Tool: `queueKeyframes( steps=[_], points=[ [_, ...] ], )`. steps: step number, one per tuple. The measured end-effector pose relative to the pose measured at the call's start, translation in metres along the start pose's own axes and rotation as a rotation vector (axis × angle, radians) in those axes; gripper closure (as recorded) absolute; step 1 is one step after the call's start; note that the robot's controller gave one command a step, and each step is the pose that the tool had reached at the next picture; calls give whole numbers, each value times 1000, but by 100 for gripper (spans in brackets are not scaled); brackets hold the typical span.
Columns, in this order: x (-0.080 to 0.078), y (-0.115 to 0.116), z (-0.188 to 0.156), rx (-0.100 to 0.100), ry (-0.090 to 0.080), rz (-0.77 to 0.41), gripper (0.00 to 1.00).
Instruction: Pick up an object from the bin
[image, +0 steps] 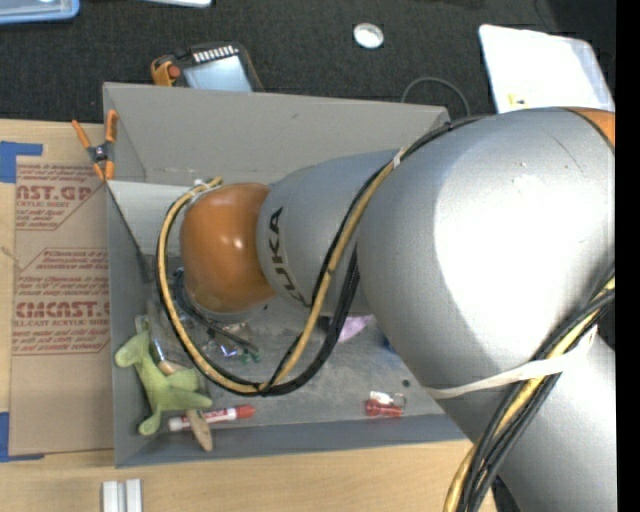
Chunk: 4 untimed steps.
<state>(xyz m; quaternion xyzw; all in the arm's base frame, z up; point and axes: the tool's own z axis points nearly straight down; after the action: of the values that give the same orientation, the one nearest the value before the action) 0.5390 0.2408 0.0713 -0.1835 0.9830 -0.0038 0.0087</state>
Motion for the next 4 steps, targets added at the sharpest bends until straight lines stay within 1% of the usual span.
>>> queueKeyframes(
  steps=[1,2,3,4],
  points=[
    [7,-33,-3,-3,1,-138,0],
    [15,-40,-2,1,1,-4,0],
    [24,-32,-1,-2,-3,-63,0],
    [16,-33,-62,-2,1,-148,0]
  ],
)
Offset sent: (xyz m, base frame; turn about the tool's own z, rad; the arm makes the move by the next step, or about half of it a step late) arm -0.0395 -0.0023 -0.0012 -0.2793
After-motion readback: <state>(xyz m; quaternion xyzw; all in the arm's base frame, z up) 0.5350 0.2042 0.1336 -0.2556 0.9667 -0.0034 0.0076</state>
